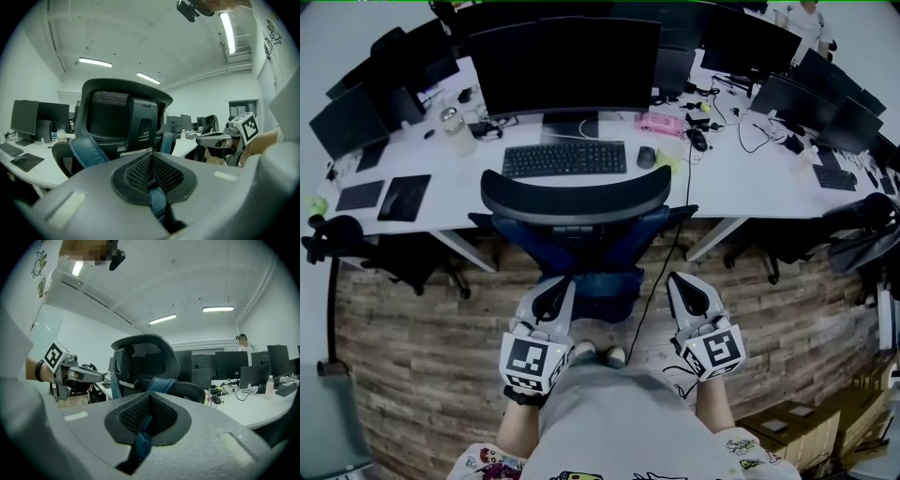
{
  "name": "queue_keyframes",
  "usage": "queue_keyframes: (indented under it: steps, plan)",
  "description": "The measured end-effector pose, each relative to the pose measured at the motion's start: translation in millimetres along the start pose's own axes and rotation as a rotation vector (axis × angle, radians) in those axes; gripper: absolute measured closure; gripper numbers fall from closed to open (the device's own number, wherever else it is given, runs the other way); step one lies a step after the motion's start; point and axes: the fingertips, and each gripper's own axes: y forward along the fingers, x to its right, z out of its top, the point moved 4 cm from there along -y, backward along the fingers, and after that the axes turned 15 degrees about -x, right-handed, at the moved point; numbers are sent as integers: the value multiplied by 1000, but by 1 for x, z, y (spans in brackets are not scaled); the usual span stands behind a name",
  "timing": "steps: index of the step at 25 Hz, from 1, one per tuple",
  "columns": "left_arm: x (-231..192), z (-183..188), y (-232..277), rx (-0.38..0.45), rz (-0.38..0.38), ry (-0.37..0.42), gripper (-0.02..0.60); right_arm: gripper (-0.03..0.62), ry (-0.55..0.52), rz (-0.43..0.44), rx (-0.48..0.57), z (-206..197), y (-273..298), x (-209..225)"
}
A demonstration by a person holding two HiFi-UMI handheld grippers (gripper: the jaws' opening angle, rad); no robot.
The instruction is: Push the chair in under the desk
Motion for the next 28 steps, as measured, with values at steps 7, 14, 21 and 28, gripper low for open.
queue_keyframes:
  steps: [7,14,21,28]
  plan:
    - [-6,2,1,-8,6,-2,571,594,8,-9,3,2,4,1]
    - [-12,3,1,-12,18,-5,571,594,13,-19,-2,3,6,3]
    - [-19,-2,2,-7,31,-3,571,594,11,-14,-2,2,9,3]
    - [-21,2,2,-6,36,-8,571,594,16,-13,-1,5,12,4]
